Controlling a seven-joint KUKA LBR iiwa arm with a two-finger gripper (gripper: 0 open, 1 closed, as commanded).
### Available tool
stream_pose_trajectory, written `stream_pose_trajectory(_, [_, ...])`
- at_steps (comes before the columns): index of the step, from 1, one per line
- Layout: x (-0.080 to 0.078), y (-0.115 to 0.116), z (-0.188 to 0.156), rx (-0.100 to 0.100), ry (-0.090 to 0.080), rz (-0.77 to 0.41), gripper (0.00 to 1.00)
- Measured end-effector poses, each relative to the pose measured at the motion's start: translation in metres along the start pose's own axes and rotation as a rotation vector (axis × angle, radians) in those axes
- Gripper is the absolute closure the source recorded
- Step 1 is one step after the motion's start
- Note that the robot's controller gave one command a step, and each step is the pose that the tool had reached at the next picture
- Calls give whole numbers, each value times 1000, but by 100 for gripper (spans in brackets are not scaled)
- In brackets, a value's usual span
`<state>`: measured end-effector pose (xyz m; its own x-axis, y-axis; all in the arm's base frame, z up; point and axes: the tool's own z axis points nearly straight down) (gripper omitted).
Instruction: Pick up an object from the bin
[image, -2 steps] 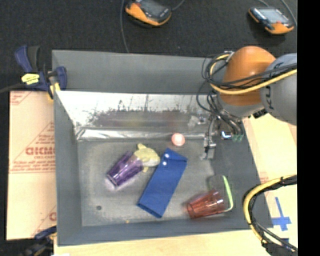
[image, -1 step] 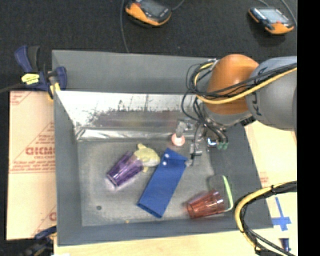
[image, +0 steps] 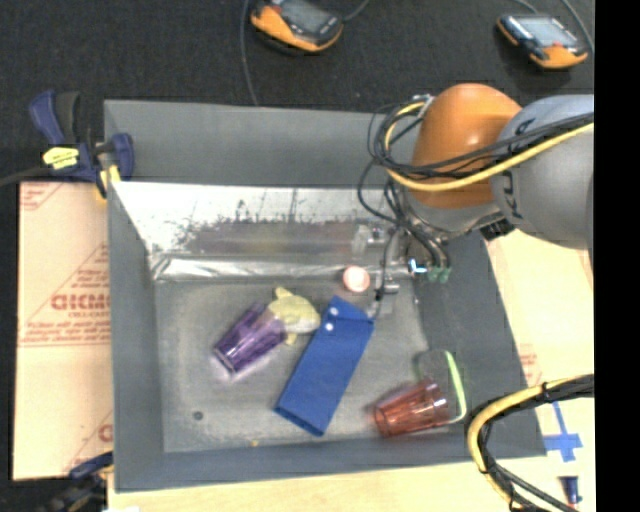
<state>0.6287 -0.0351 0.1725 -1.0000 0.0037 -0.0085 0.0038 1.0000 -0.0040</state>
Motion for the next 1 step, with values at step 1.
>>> stream_pose_trajectory(1, [26,44,49,-1,-4,49,0])
